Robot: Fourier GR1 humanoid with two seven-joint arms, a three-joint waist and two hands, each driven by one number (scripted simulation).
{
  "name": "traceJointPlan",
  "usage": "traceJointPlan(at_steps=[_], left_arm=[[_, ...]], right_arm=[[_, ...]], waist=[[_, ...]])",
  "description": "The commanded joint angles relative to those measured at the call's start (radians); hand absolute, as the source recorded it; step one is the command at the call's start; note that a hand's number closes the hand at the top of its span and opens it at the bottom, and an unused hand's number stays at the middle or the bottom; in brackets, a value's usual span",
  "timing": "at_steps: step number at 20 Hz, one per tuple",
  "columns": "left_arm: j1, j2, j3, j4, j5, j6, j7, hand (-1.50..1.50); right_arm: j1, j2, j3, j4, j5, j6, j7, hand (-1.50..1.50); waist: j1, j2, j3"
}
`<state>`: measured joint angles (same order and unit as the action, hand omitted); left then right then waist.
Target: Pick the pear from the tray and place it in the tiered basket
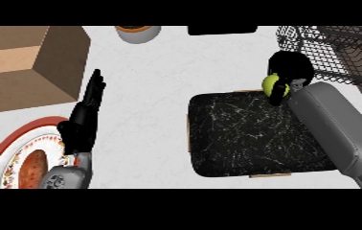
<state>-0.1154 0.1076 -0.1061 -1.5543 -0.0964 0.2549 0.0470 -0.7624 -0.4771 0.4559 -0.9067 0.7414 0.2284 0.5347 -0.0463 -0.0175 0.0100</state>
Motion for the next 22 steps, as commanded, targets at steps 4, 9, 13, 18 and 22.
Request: traceJointPlan(at_steps=[4,9,13,18,22], left_arm=[[0.026,-0.023,-0.030,-0.020,-0.010,0.004,0.004,0.00],[0.044,-0.013,-0.031,-0.064,-0.015,0.002,0.024,0.00],[0.036,-0.024,-0.035,-0.031,-0.012,-0.008,-0.021,0.00],[0.002,-0.038,-0.038,0.026,-0.027,-0.008,-0.047,0.00],[-0.038,-0.048,-0.029,0.050,-0.024,-0.016,-0.046,0.00]], right_arm=[[-0.081,-0.131,-0.106,-0.213,0.057,-0.001,0.323,1.50],[-0.157,-0.210,-0.211,-0.481,-0.032,0.218,0.488,1.50],[-0.212,-0.263,-0.304,-0.577,-0.088,0.367,0.575,1.50],[-0.209,-0.212,-0.441,-0.579,-0.135,0.271,0.581,1.50],[-0.264,-0.195,-0.470,-0.500,-0.100,0.252,0.537,1.50]], waist=[[-0.008,-0.008,-0.012],[-0.005,-0.010,-0.011],[0.017,0.004,-0.011],[0.037,0.013,-0.011],[0.051,0.018,-0.011]])
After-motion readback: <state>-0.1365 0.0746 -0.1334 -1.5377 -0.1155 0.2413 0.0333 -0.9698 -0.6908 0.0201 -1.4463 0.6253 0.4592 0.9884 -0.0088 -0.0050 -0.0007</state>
